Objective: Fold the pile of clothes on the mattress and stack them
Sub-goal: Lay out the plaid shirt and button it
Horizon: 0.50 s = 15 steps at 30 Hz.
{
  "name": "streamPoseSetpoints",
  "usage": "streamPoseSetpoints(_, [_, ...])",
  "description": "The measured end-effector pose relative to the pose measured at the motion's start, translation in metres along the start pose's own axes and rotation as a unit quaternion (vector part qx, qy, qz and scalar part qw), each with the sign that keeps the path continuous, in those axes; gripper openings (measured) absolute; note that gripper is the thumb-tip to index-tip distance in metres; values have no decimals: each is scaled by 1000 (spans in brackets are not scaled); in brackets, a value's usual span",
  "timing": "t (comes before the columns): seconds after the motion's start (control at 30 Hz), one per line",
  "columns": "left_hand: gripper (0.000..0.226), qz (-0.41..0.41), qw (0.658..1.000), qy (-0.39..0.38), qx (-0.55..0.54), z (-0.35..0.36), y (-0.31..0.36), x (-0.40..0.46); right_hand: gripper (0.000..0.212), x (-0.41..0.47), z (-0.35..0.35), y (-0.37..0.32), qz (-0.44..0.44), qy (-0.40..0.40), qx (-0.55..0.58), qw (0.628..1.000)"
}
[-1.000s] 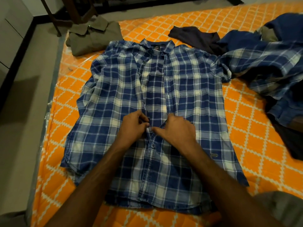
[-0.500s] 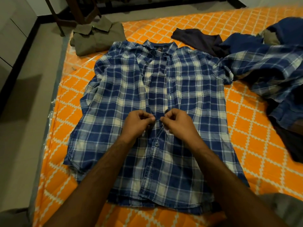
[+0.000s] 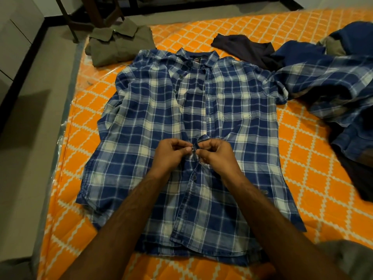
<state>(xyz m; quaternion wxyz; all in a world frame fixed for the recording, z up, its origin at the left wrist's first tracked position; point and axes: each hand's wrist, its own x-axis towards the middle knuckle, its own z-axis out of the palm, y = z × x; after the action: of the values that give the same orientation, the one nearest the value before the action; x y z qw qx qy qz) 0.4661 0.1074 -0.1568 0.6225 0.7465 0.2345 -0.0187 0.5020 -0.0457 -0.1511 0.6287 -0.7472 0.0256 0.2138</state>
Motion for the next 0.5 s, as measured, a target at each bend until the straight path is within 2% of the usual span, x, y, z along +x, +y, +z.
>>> streamPoseSetpoints(0.13, [12,-6,1000,7,-12,1,0,-1,12,0,2,3,-12,6,-16,1000])
streamPoseSetpoints(0.33, [11,-9,1000,18,0,2,2,-3,18,-2,-2,-2,6,-23,33,999])
streamPoseSetpoints(0.43, [11,-3,1000,24,4,4,2,-5,6,0,-3,0,-2,-30,21,999])
streamPoseSetpoints(0.5, [10,3,1000,24,4,4,2,-6,5,2,-3,1,-5,-24,5,1000])
